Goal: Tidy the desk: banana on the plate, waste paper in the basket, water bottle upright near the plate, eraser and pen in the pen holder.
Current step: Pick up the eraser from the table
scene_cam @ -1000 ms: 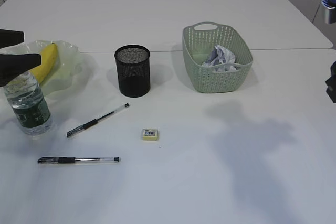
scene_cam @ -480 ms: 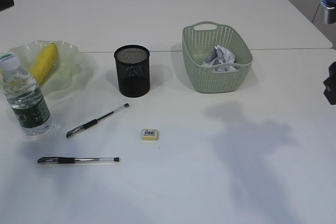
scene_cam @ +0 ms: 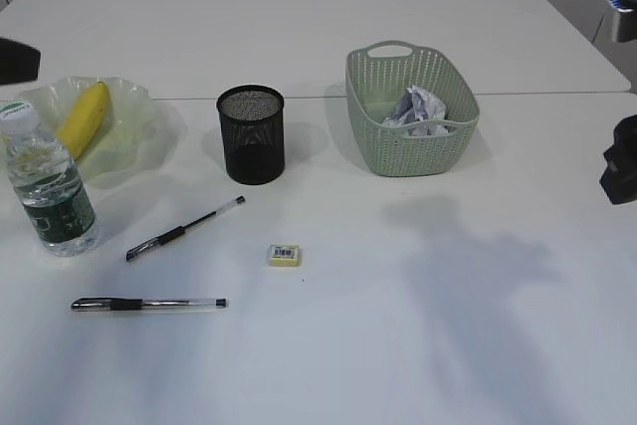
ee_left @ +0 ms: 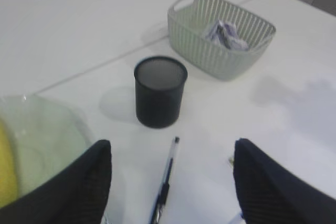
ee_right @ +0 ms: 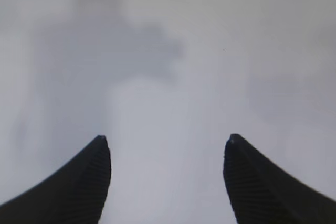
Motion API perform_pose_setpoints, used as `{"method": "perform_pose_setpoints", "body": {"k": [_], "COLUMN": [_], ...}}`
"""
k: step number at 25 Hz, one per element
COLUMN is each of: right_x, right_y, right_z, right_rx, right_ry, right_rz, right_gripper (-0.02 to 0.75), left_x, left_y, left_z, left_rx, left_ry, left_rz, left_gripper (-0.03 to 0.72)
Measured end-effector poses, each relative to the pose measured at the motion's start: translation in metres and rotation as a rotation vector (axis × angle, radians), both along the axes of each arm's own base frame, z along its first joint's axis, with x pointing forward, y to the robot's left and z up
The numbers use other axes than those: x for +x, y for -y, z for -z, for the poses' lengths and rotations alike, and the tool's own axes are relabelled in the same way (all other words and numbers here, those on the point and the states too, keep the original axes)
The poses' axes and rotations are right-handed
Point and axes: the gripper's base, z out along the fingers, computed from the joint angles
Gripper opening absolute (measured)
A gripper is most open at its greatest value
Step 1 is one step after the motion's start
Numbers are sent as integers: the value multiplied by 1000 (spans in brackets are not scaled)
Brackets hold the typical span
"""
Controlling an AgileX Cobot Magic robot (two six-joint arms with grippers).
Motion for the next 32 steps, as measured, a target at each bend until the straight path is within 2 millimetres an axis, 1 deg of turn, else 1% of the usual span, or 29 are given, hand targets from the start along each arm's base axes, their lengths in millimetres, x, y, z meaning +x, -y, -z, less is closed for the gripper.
{"method": "perform_pose_setpoints", "body": {"k": [2,4,7,10,13,15,19,22,28,31,32], "right_x": [-3,-5,-8,-10,-12,-15,-15,-2,39,61,65], "right_y": [0,0,-4,-10,-21,-34,-62,-83,-115,-132,-137], "right_z": [-4,-6,-8,-7,-7,-9,-15,-11,2,12,14], "right_rx": [12,19,60,107,117,122,129,123,93,83,77], "right_ry": [11,20,15,-1,-8,-1,12,-10,-89,-127,-139], "right_rz": [-5,-17,-28,-71,-134,-190,-298,-347,-395,-408,-417], "right_gripper": [501,501,501,501,501,501,501,501,501,501,501], "left_x": [-7,-16,-29,-43,-57,-64,-72,-73,-74,-71,-71], "left_y": [9,13,7,0,-11,-16,-19,-17,-7,-6,-6], "left_z": [1,2,5,9,11,10,6,6,4,3,2], "left_rx": [55,91,124,199,309,350,320,279,155,130,126], "left_ry": [-60,-137,-289,-413,-508,-532,-561,-587,-622,-597,-592], "left_rz": [-4,-39,-160,-217,-292,-349,-423,-441,-413,-419,-421], "left_gripper": [512,500,491,488,487,487,487,487,470,468,467]}}
